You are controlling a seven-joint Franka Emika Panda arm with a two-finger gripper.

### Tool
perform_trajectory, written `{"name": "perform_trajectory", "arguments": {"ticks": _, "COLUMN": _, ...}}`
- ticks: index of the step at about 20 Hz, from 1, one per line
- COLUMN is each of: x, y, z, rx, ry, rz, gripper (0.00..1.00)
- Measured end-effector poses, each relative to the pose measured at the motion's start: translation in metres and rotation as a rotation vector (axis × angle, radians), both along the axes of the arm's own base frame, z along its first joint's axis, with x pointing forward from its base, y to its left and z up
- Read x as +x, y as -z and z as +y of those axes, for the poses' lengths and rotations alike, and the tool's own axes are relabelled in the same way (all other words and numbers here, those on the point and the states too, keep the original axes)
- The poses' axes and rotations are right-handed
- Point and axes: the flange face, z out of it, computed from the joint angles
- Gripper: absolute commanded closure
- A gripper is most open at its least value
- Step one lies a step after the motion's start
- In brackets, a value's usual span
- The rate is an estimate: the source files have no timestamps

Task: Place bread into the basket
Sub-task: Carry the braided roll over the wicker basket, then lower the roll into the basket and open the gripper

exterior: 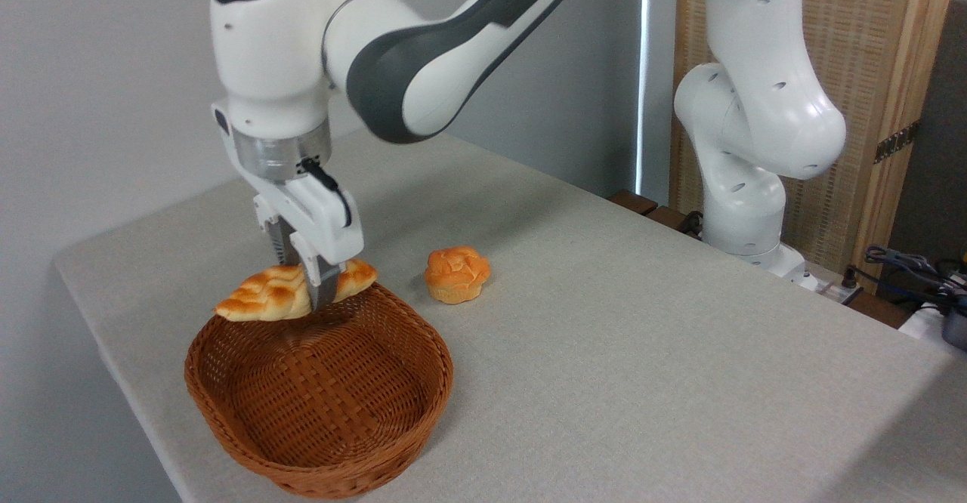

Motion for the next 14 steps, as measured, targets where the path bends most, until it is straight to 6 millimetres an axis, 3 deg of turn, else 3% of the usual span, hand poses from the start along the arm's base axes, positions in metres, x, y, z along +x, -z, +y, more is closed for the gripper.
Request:
{"name": "perform_trajectory", "arguments": {"ticks": 3, "x": 0.008, "y": 0.006, "z": -0.010, "rx": -0.002, "ry": -0.005, "rz": -0.043, "gripper": 0.49}}
{"name": "perform_trajectory", "arguments": {"ticks": 10, "x": 0.012, "y": 0.003, "z": -0.003, "rx": 0.062, "ry": 0.018, "rz": -0.082, "gripper": 0.51}}
{"name": "perform_trajectory", "arguments": {"ticks": 14, "x": 0.013, "y": 0.004, "z": -0.001, "rx": 0.093, "ry": 0.035, "rz": -0.088, "gripper": 0.39}}
